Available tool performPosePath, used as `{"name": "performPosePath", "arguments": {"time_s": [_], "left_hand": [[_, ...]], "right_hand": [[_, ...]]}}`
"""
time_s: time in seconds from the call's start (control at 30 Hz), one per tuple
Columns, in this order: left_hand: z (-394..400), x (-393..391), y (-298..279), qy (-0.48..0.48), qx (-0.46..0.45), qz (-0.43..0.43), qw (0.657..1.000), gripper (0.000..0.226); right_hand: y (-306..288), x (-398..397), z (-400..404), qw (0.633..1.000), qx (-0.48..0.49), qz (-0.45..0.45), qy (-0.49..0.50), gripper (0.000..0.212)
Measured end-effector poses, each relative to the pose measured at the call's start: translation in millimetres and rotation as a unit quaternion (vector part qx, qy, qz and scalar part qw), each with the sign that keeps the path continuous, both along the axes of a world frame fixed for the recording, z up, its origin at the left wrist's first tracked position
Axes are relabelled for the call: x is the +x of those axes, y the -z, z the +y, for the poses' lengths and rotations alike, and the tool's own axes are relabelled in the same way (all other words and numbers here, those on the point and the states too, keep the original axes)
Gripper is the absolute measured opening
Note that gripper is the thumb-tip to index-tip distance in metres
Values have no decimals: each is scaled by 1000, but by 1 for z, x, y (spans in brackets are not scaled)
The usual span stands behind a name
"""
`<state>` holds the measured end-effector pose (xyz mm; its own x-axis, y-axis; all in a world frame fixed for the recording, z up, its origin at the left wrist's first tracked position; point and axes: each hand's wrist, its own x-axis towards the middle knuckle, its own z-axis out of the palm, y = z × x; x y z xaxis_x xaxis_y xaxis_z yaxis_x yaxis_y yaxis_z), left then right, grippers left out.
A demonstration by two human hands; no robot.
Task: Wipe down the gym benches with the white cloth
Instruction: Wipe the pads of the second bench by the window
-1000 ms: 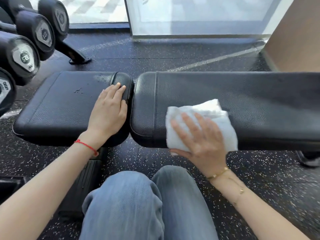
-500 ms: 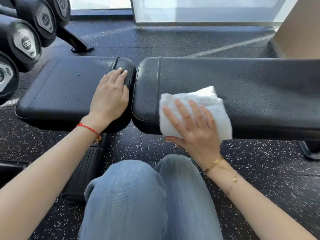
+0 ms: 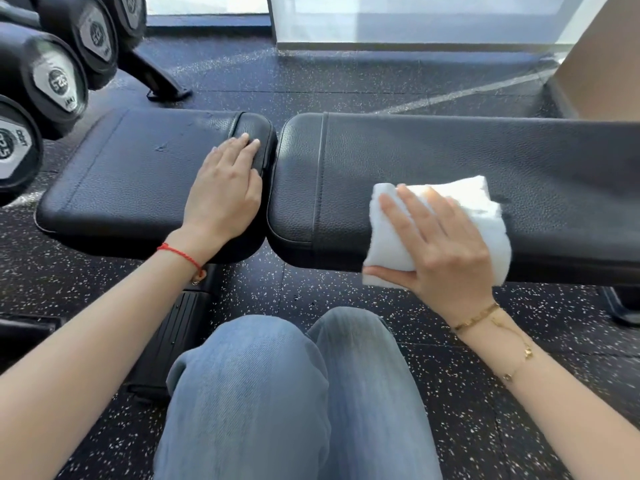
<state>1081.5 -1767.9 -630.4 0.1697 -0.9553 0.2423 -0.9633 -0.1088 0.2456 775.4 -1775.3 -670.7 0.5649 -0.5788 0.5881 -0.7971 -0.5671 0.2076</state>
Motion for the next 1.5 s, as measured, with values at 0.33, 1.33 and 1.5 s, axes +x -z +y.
{"name": "performPosePath", "arguments": {"time_s": [0.33,1.33,1.5], "left_hand": [[0,-1,1,3,-7,0,1000,48],[-83,-42,-12,-23,13,54,998,45],[-85,-51,-13,-47,50,81,994,49]], "right_hand": [[-10,96,17,993,108,3,-40,87],[-81,71,-202,916,400,15,-10,46],[-87,128,-227,808,587,50,1,51]]}}
